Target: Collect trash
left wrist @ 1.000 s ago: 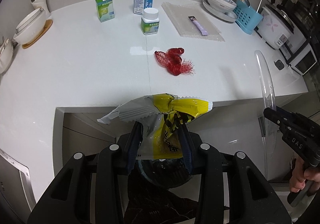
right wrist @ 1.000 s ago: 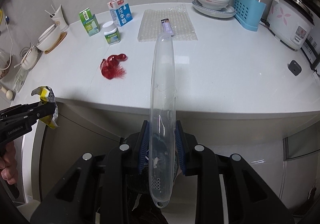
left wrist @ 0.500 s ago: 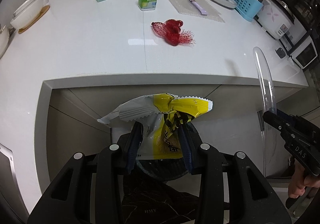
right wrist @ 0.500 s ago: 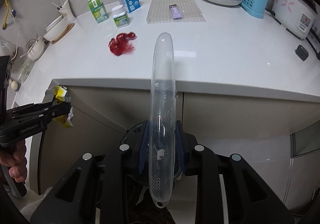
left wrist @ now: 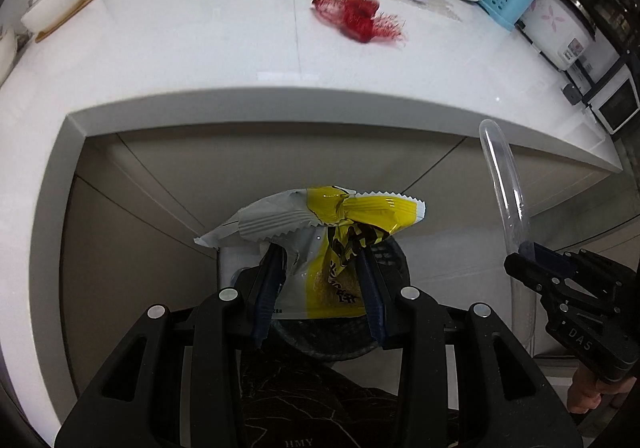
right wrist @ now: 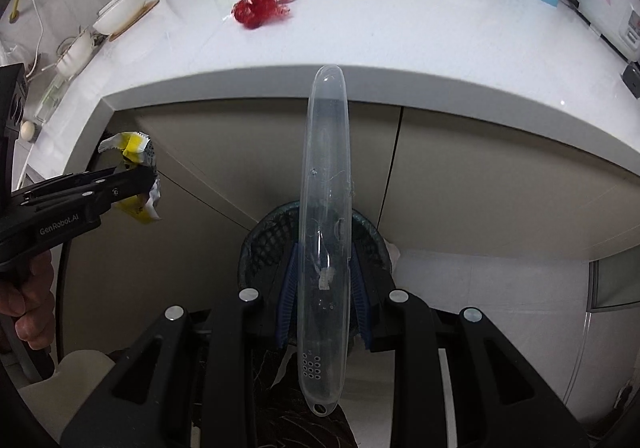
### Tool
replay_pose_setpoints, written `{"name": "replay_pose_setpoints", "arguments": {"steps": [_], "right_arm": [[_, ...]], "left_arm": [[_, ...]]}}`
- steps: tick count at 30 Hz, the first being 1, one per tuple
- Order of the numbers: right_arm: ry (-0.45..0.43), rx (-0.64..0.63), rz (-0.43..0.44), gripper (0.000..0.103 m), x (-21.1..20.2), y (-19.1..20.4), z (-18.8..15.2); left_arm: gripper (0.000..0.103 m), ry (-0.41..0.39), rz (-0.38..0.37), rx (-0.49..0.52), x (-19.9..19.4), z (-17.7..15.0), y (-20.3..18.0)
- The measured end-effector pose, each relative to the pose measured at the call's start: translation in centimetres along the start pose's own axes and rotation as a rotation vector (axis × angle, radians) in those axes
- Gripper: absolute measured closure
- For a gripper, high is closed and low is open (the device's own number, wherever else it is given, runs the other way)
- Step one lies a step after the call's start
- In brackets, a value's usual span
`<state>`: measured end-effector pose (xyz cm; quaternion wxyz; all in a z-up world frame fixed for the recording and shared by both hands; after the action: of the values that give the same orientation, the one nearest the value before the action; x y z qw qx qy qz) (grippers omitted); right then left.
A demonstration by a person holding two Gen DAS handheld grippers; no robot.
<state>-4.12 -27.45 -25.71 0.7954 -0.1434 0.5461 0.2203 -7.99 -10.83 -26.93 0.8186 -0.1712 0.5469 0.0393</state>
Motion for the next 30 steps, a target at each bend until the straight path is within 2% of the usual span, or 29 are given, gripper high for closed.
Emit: {"name": "replay_pose_setpoints", "arguments": {"steps": [6,11,18,30], "right_arm": [[0.03,0.0,0.018,0.078,2.3,0.6,-0.9],[0.053,-0.011,0.031,0.078,4.4,0.9,-1.7],[0.067,-0.012,0.055,0.078,7.0,1.5,-2.3],[0.112,-0.048,0.078,0.077,9.8,2.8,-2.3]], "left_arm": [[0.066,0.025,-0.003,-0.027,1.6,-1.2,1.1],[0.066,0.022,0.023,-0.029,3.2,-1.2,1.6],[0.066,0.032,0.006,-0.051,5.0,-1.4,1.8],[0.066,0.073,0.036,-0.044,6.9,-2.5,1.5]]}}
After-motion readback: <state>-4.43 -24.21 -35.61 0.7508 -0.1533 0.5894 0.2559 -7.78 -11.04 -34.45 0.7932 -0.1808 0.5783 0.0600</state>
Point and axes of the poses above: each gripper's, at about its wrist camera, not at the fingertips, and x roughly the way its jaws point, y to its left, z to its top, the point moved 9 cm from there along x, roughly the way its jaws point, and after that the axes turned 13 degrees about -x, right-handed, at the moved point
